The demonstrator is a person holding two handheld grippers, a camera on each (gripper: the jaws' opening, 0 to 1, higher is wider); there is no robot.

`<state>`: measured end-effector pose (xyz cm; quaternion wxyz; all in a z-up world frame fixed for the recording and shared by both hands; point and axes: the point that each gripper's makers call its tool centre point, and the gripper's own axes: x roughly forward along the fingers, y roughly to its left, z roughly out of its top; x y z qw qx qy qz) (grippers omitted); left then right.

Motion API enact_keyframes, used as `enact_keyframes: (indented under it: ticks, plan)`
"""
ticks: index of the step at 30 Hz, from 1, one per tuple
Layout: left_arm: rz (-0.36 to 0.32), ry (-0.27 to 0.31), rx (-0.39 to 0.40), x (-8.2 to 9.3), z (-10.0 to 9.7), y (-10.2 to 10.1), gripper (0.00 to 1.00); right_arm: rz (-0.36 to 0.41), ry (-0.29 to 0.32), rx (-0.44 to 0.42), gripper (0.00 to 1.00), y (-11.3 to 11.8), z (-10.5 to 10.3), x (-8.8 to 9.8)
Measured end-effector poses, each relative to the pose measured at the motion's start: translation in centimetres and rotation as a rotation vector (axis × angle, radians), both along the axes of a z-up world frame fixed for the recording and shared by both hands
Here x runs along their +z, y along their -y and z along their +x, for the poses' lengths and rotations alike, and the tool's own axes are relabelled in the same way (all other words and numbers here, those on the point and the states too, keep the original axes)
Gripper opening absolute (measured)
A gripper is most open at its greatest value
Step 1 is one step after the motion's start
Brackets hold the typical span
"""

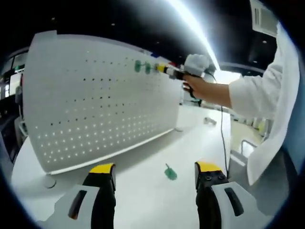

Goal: Insert the hook assembly into the mounting plate slot until the hook locks in place.

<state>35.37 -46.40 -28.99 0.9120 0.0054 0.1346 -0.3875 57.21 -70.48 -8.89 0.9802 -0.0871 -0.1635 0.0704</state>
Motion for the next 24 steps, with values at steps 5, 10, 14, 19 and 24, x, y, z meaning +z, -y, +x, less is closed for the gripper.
enact_keyframes:
  ticks: [5, 10, 14, 19, 24]
  plan:
    - [0.001, -0.005, -0.001, -0.1, 0.0, 0.0, 0.68, -0.013, -0.018, 0.000, 0.01, 0.1, 0.3, -0.5]
    - [0.001, -0.009, -0.005, -0.3, -0.1, 0.1, 0.68, -0.015, -0.017, -0.002, 0.01, 0.0, 0.5, -0.5]
    - [-0.003, -0.008, 0.002, -0.1, 0.0, -0.1, 0.68, -0.048, -0.021, -0.017, 0.01, 0.0, 0.7, -1.1]
    - [-0.007, -0.002, 0.013, 0.1, 0.1, -0.4, 0.68, -0.043, -0.019, -0.013, 0.01, -0.1, 0.4, -1.0]
    - [-0.012, 0.006, 0.015, 0.3, 0.1, -0.4, 0.68, -0.051, -0.066, -0.004, 0.02, -0.1, 0.1, -1.7]
